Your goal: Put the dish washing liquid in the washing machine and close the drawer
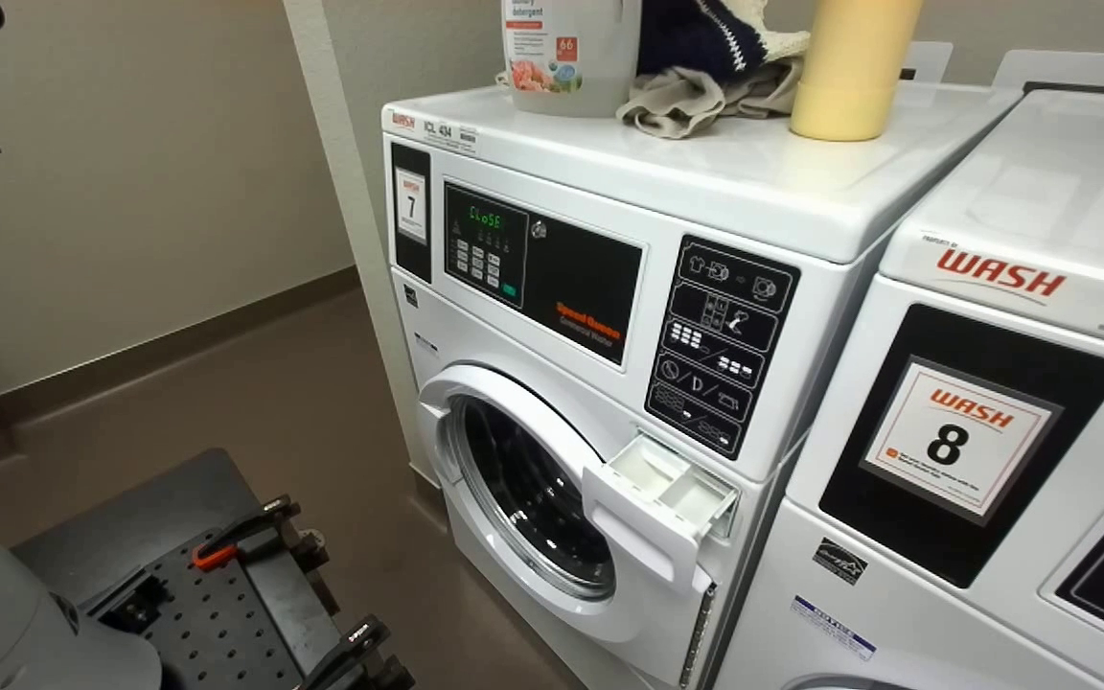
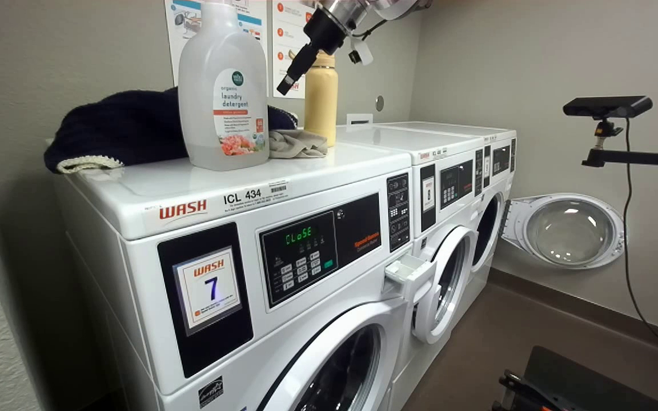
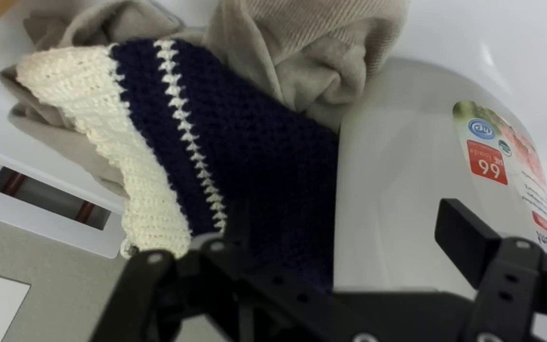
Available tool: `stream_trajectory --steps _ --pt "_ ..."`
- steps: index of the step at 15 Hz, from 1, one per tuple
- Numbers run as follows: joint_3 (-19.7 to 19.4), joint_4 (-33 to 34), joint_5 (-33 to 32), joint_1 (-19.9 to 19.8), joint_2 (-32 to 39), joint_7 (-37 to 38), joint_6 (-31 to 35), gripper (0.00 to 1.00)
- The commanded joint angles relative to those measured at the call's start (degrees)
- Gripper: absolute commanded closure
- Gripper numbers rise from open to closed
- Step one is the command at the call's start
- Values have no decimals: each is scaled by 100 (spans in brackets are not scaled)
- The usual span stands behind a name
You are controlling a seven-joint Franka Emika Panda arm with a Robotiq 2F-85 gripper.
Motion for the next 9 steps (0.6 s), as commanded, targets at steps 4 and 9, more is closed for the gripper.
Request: stream_trajectory --steps 4,9 --pt "132 38 8 -160 35 20 -17 0" --pt "218 -168 -167 -24 -75 45 674 0"
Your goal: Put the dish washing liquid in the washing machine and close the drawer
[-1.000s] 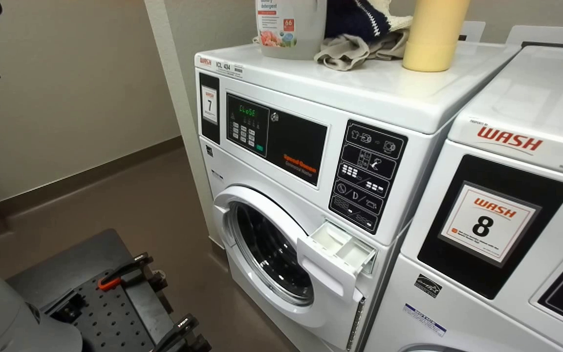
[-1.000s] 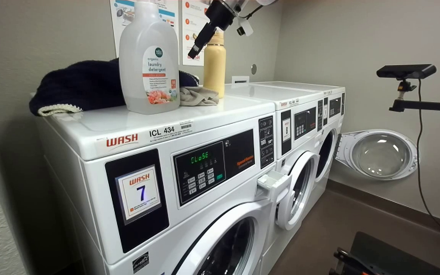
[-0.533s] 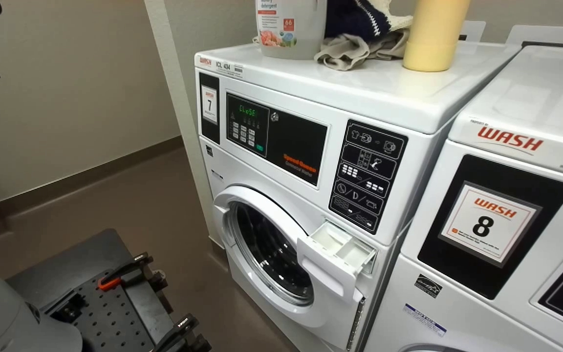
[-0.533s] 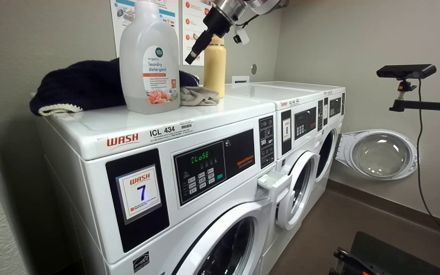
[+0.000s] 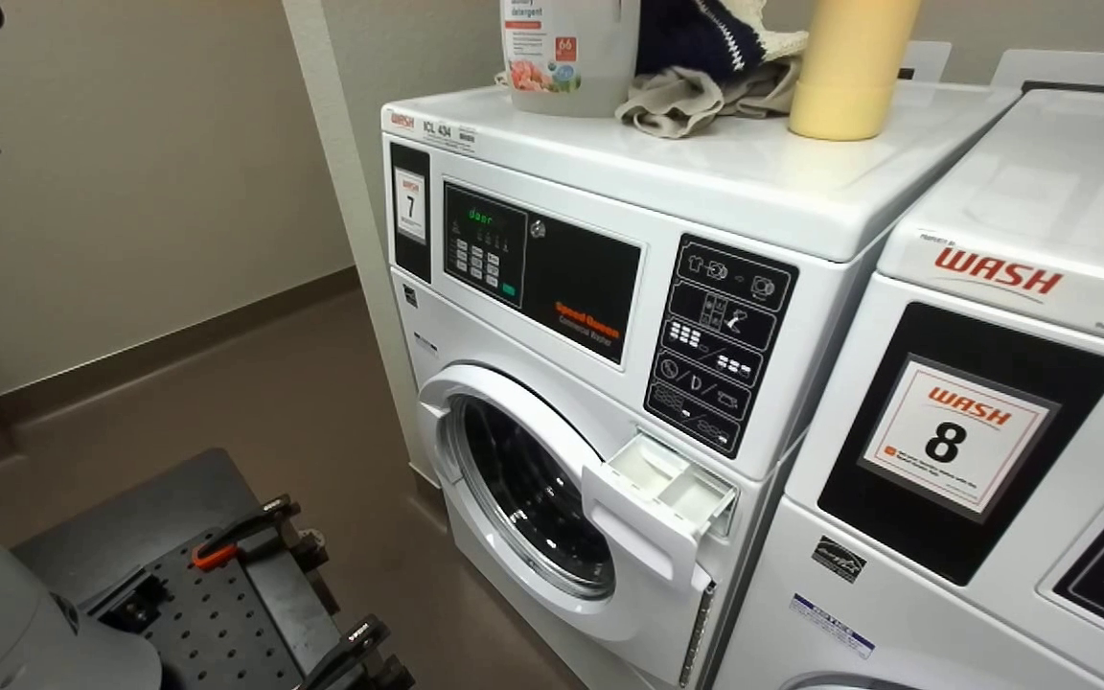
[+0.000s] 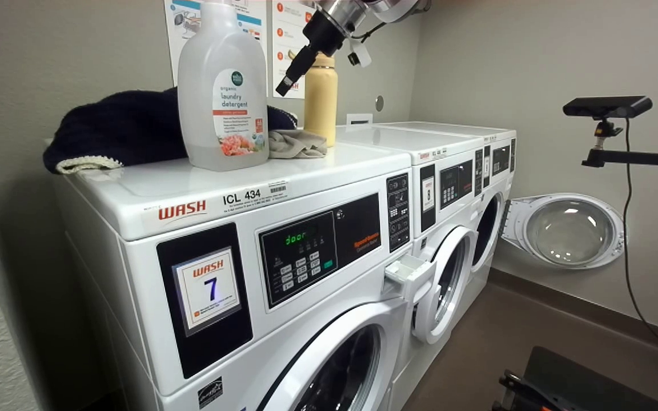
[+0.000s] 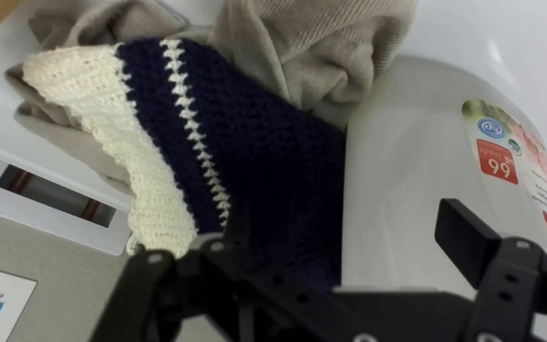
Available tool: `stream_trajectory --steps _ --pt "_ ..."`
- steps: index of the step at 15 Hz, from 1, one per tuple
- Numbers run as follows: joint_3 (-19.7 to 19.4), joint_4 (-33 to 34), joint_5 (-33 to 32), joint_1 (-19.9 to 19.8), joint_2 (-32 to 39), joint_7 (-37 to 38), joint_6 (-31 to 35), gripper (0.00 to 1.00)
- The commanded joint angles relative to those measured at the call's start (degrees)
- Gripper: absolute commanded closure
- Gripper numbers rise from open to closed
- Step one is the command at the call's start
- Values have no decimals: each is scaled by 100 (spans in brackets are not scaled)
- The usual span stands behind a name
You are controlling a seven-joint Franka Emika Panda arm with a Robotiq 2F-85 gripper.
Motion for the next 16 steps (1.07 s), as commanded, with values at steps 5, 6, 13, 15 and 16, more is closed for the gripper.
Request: stream_trajectory --steps 5,6,13,15,16 --pt "310 -311 -298 62 -35 40 1526 0" --pt "340 -337 -266 59 -18 57 1575 0" --pt "597 -361 325 -46 120 -380 1804 0" --pt "662 -368 476 -60 154 -592 2002 0" --pt "609 -389 590 -3 163 -743 2096 0"
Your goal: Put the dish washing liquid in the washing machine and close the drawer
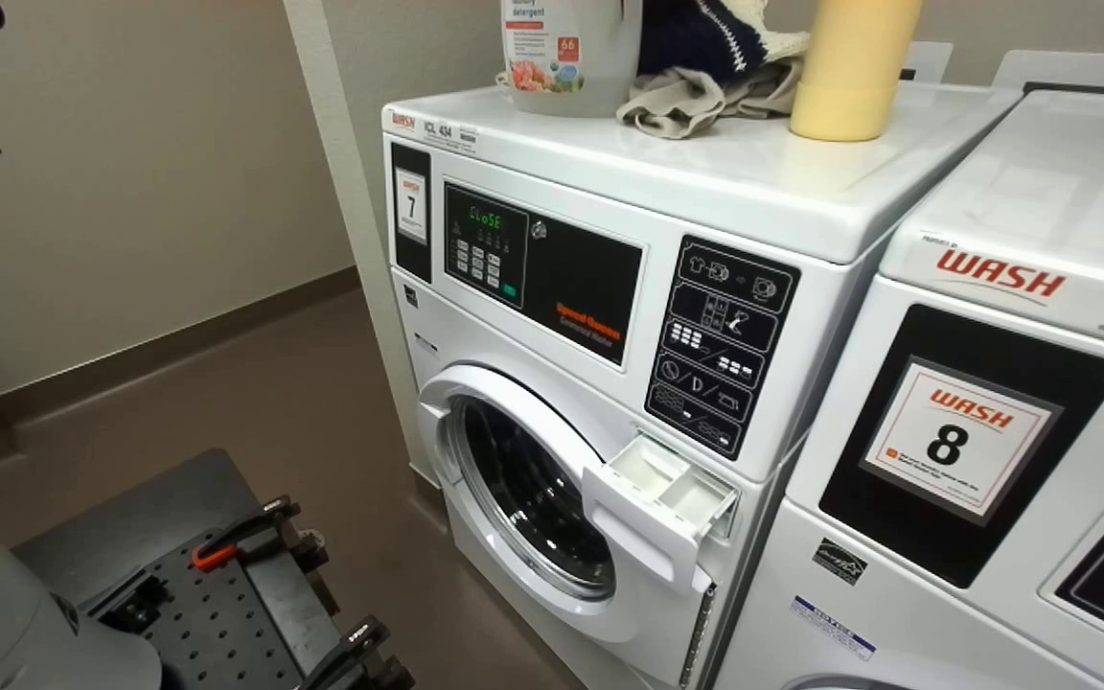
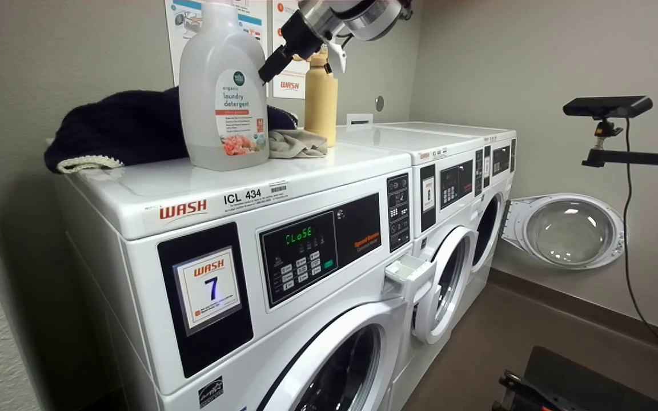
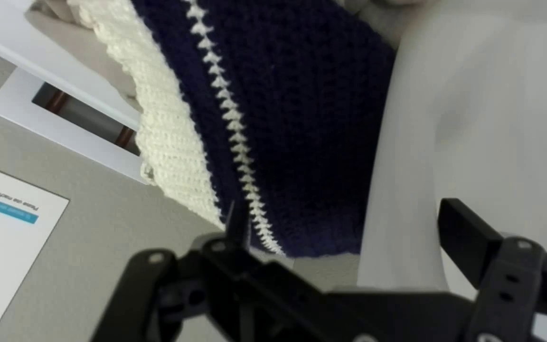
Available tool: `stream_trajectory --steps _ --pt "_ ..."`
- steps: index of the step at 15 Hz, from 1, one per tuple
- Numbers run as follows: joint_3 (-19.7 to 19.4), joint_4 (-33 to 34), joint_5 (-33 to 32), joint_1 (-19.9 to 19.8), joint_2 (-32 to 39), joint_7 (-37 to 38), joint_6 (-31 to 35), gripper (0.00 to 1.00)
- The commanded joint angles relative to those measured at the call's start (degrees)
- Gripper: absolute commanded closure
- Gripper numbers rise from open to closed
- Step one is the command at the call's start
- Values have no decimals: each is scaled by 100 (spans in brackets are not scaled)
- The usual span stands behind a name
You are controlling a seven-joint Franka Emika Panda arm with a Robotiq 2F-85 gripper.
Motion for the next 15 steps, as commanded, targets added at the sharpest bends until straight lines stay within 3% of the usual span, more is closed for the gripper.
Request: stream_trajectory --steps 1,3,11,12,15 --pt "91 -125 308 -33 -8 -489 384 25" --pt "99 -165 390 -34 2 -678 470 34" --pt "220 -201 1434 -85 28 -1512 217 93" --pt "232 -189 1626 -94 33 -1595 154 89" --pt "235 -113 2013 -89 51 -1722 -32 89"
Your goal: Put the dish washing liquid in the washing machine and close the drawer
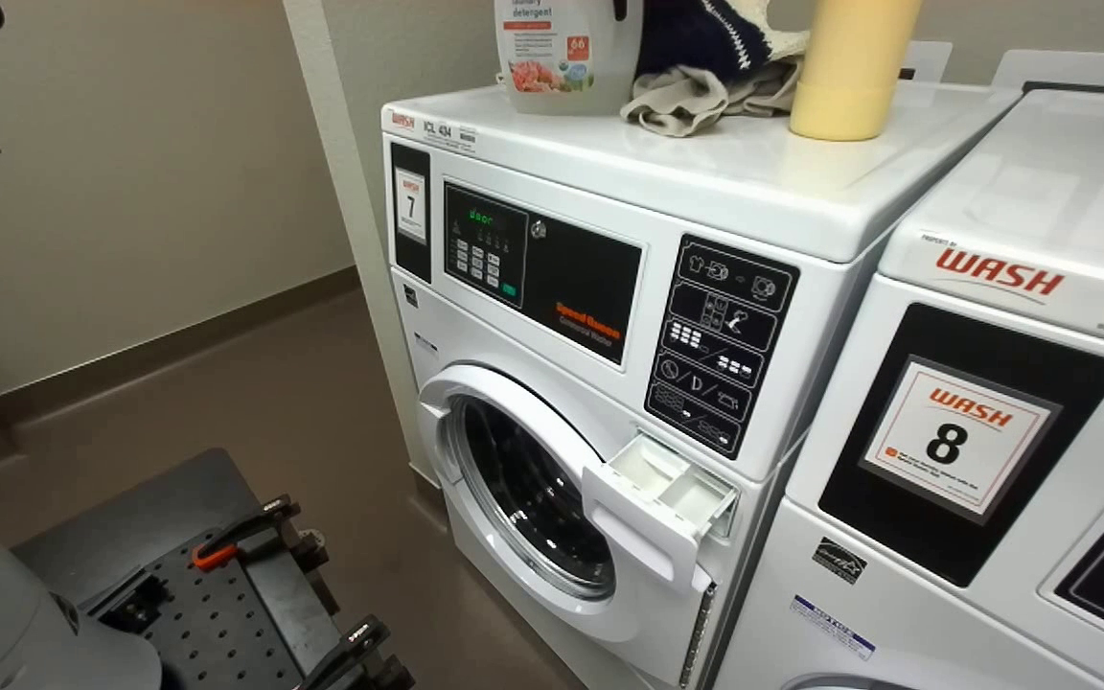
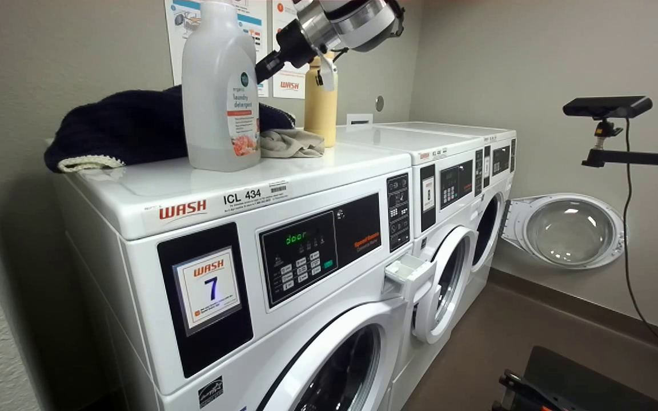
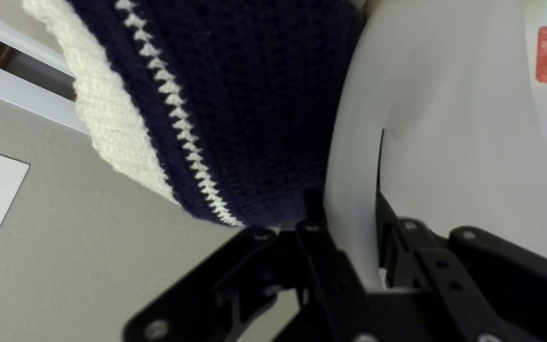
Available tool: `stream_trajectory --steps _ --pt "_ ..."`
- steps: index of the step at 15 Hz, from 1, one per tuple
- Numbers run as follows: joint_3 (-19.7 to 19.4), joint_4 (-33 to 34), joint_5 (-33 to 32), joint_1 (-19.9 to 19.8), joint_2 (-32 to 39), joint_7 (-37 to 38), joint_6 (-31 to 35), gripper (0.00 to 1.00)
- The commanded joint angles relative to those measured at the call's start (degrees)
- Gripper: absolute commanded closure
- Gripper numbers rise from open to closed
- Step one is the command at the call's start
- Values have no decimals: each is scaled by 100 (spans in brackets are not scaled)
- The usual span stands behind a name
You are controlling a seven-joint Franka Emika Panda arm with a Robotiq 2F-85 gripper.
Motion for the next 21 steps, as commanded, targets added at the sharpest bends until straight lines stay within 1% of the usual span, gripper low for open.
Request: stream_trajectory --steps 1,3,6,8,10,12,13,15,18,19,21 --pt "92 31 409 -70 -38 -380 -253 89" --pt "76 56 390 -21 -127 -281 -339 89" --pt "80 -23 218 133 -295 -8 -277 90" --pt "76 -119 -182 329 -463 346 -168 90" --pt "69 -204 -813 519 -612 940 -121 90" --pt "13 -319 -1491 733 -793 1676 -86 90" --pt "-3 -383 -1905 842 -908 2168 -64 90" --pt "27 -525 -2763 923 -1139 3094 -110 90" --pt "96 -521 -4014 1037 -1428 4486 -361 90" --pt "125 -534 -4369 1063 -1534 4903 -456 90" --pt "179 -530 -4863 1099 -1713 5536 -697 90"
